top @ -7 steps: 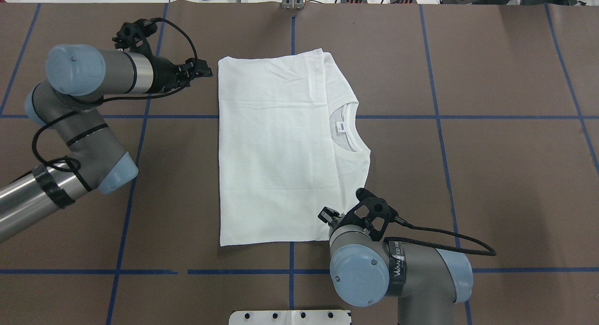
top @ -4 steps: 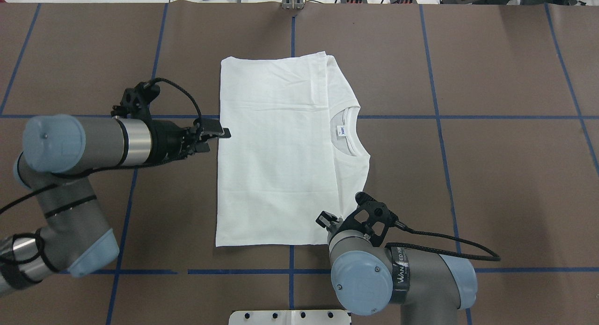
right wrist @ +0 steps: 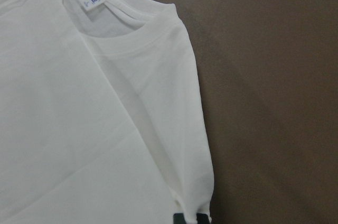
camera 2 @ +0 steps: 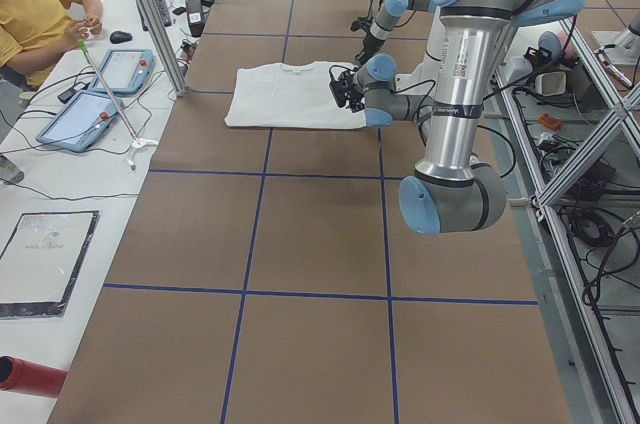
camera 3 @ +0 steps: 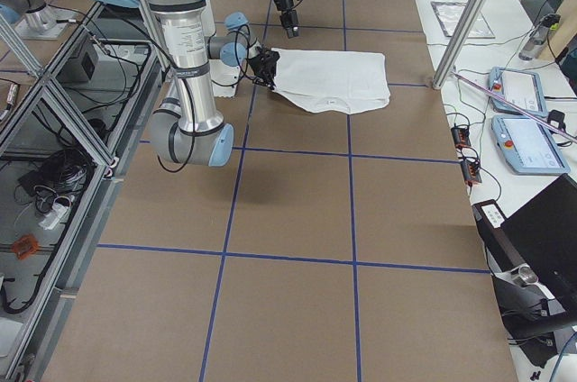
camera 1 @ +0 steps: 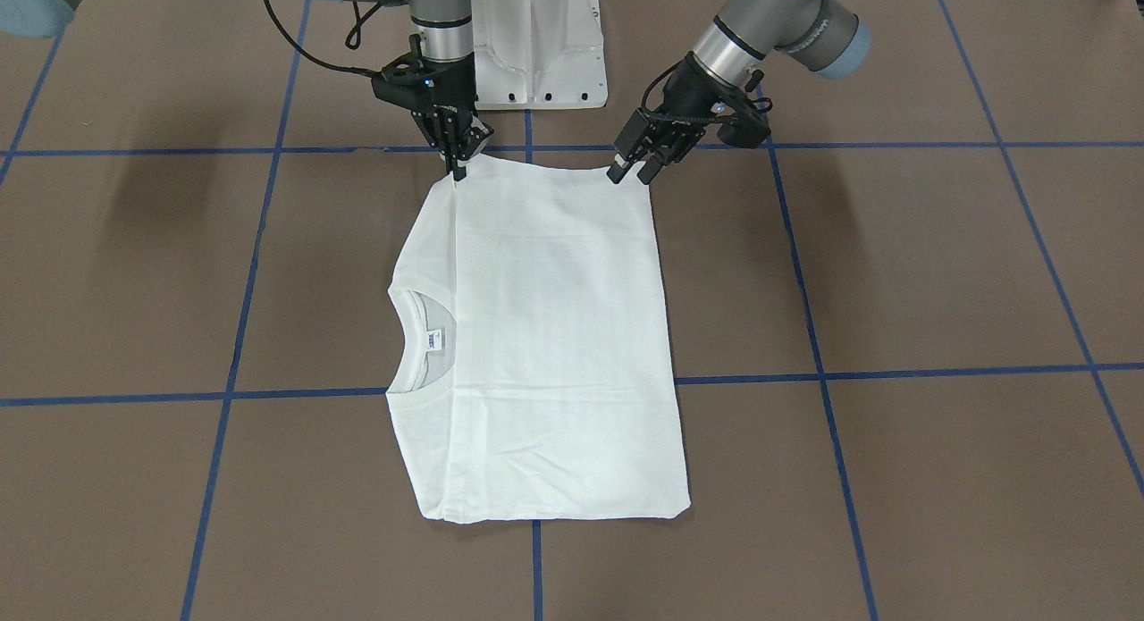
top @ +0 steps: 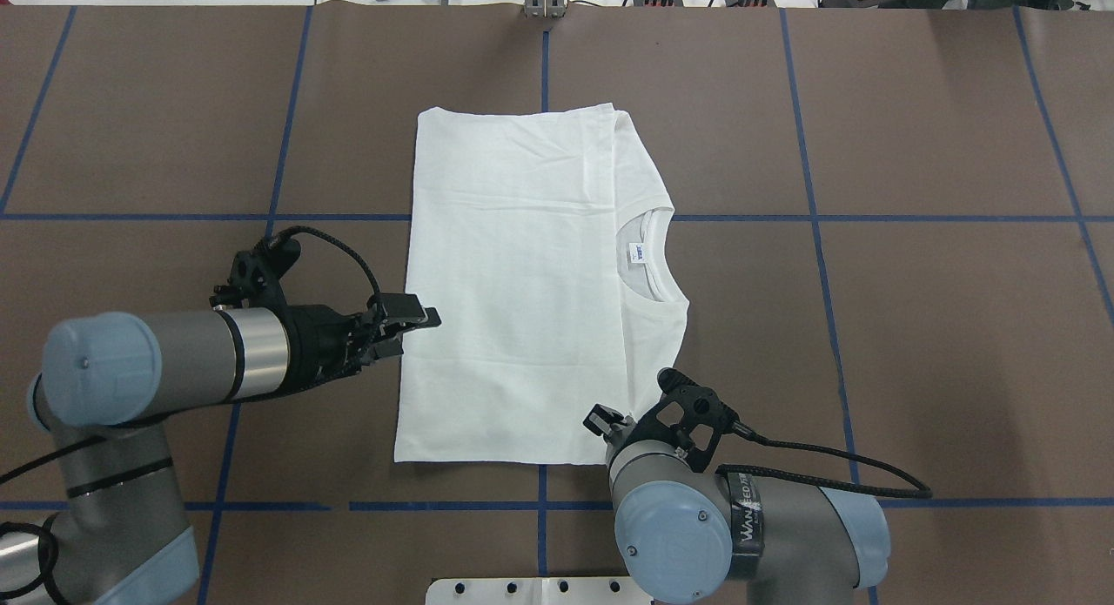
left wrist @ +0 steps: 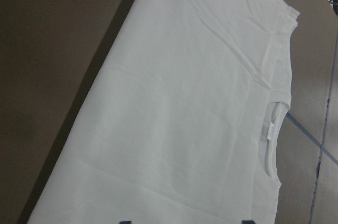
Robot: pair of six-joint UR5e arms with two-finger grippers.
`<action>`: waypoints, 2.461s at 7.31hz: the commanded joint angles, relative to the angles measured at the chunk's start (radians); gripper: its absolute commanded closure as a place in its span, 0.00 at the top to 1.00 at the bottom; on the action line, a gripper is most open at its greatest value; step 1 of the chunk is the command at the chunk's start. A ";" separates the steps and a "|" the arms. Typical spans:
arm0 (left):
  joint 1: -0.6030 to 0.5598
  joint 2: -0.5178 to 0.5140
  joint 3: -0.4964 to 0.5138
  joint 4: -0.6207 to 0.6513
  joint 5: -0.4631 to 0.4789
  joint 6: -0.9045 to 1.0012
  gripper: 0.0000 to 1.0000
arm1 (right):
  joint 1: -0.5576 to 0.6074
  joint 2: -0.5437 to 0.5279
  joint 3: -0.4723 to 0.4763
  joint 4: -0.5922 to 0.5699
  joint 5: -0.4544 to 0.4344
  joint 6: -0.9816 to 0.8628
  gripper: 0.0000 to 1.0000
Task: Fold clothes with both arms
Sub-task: 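Move the left gripper down to the shirt's edge nearest the robot, then grasp the shirt's near edge with both grippers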
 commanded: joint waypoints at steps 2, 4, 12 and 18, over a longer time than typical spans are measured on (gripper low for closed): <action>0.050 0.006 -0.030 0.194 0.048 -0.033 0.74 | -0.001 -0.004 0.000 0.000 0.000 0.000 0.00; 0.079 0.007 -0.016 0.199 0.048 -0.046 0.74 | -0.001 -0.002 0.001 0.000 0.000 -0.001 0.00; 0.121 0.009 0.019 0.202 0.068 -0.057 0.00 | -0.001 -0.002 0.001 0.000 -0.003 0.000 0.00; 0.191 0.007 -0.259 0.338 0.068 -0.062 0.00 | -0.090 -0.100 0.188 -0.003 -0.027 0.051 0.00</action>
